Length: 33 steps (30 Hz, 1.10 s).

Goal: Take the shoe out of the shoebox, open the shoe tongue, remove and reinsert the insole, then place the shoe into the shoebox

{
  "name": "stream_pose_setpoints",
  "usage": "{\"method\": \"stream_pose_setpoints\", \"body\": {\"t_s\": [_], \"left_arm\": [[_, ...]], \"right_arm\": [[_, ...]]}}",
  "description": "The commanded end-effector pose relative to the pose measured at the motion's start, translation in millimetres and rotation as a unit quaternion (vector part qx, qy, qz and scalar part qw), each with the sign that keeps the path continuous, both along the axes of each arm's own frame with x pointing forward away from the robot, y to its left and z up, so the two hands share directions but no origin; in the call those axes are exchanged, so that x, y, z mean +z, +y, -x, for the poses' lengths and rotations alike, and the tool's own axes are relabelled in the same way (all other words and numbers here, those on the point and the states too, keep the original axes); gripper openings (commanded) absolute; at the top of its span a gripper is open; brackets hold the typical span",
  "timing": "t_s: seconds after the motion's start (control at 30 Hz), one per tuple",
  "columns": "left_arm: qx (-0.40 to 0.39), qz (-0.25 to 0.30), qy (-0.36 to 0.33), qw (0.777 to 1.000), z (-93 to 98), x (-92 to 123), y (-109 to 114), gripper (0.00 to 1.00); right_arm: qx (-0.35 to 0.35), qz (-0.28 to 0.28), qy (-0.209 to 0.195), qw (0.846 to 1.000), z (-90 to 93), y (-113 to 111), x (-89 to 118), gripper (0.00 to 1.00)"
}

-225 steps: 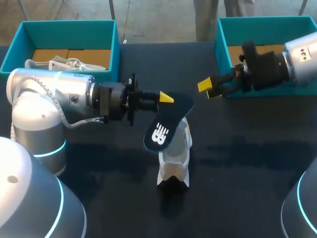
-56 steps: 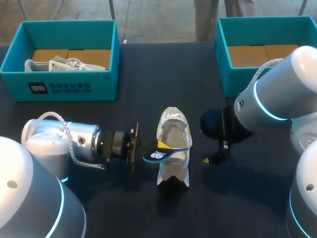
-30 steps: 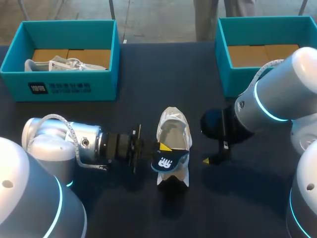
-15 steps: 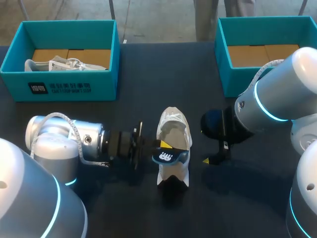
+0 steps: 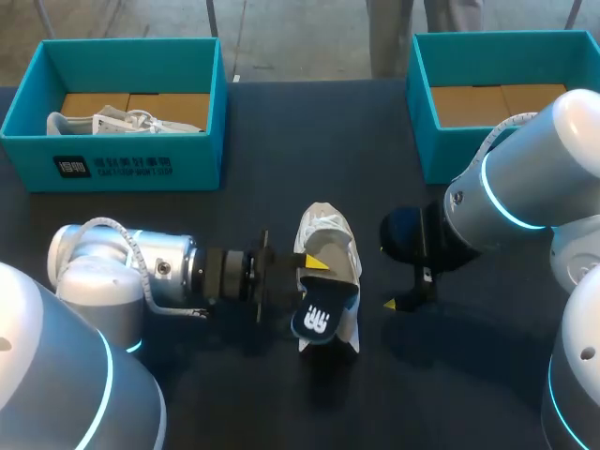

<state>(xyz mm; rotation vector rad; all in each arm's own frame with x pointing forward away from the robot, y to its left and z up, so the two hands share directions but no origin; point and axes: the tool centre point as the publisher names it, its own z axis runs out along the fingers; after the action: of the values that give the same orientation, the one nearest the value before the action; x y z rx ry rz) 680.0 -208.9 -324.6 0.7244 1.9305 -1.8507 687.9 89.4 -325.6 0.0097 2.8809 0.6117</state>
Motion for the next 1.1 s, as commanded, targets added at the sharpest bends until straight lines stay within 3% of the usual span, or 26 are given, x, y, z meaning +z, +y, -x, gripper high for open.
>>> {"method": "stream_pose_setpoints", "body": {"t_s": [0.03,0.27,0.3,0.33,0.37,1.1], "left_arm": [[0.001,0.001,-0.006,1.0,5.6,8,4,0.34],[-0.007,0.01,-0.008,1.0,11.7,11,0,0.3],[-0.008,0.011,-0.007,1.0,11.8,9,-2,0.24],[-0.009,0.01,-0.005,1.0,11.2,7,-2,0.07],[-0.009,0.01,-0.003,1.0,10.6,5,-3,0.0],[-0.013,-0.041,0.004,0.999,-19.0,-32,2,0.0]], "right_arm": [[0.0,0.0,-0.001,1.0,0.8,0,-1,1.0],[0.0,0.0,-0.001,1.0,0.8,0,-1,1.0],[0.0,0.0,-0.001,1.0,0.8,0,-1,1.0],[0.0,0.0,-0.001,1.0,0.8,0,-1,1.0],[0.0,0.0,-0.001,1.0,0.8,0,-1,1.0],[0.0,0.0,-0.001,1.0,0.8,0,-1,1.0]]}}
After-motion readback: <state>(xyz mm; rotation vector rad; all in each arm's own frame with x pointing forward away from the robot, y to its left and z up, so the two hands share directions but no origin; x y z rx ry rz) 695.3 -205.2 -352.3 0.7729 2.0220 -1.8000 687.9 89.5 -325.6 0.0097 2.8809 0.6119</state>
